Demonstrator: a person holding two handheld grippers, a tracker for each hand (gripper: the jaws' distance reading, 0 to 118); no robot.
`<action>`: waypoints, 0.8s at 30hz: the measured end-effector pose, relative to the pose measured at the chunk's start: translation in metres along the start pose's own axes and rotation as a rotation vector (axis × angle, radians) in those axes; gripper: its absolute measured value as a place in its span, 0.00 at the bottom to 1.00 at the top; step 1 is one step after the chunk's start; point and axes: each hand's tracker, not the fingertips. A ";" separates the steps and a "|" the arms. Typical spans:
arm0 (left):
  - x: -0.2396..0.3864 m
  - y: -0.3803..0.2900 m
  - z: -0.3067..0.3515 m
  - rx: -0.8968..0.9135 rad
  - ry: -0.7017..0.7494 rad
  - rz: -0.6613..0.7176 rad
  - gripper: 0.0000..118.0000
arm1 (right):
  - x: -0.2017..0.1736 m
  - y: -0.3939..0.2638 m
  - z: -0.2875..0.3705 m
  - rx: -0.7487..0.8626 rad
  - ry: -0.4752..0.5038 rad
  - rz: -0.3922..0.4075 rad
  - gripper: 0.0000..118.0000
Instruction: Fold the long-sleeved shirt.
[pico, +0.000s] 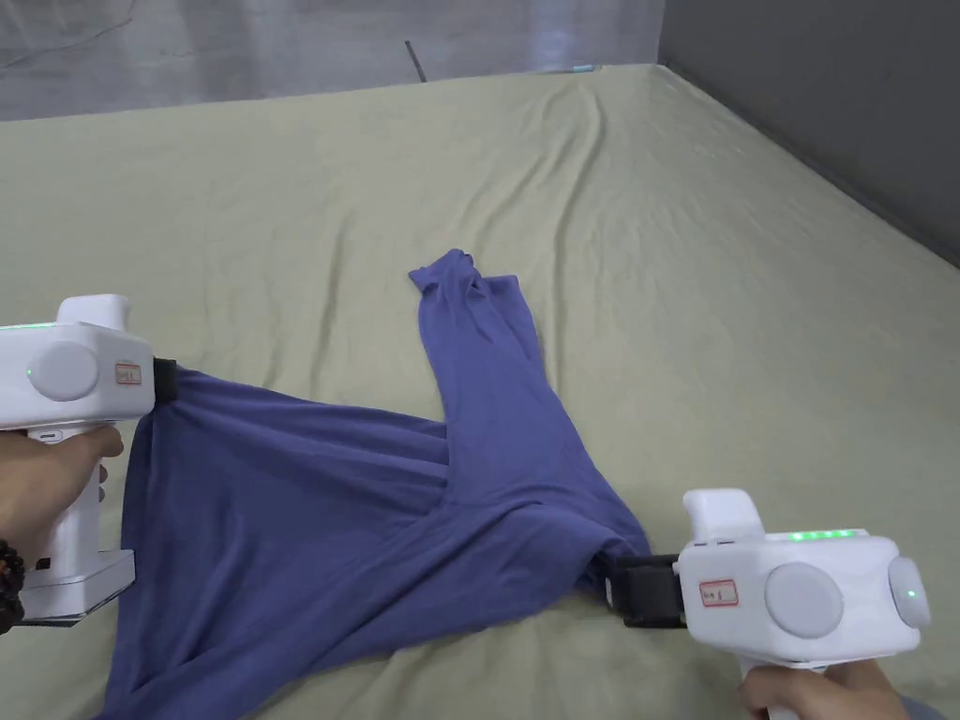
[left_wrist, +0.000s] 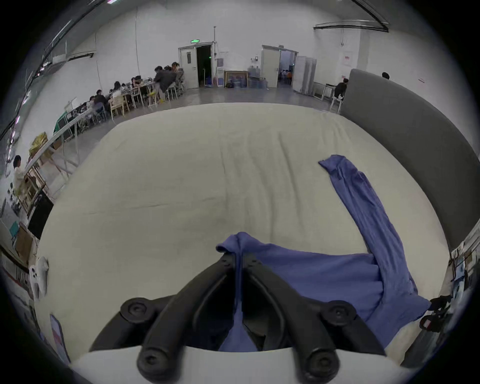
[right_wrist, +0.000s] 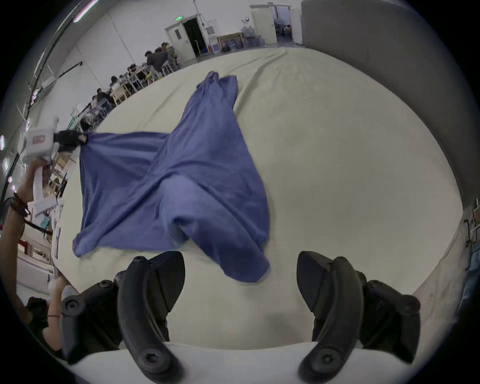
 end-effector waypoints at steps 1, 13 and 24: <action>0.001 0.000 -0.001 -0.002 0.001 -0.006 0.01 | -0.003 0.001 -0.006 -0.018 -0.016 0.022 0.80; -0.012 -0.008 0.001 -0.004 0.008 0.002 0.01 | 0.003 0.015 -0.009 0.086 -0.037 0.092 0.10; -0.039 0.038 0.092 0.202 -0.040 0.123 0.01 | 0.011 0.117 0.067 0.359 -0.007 0.086 0.09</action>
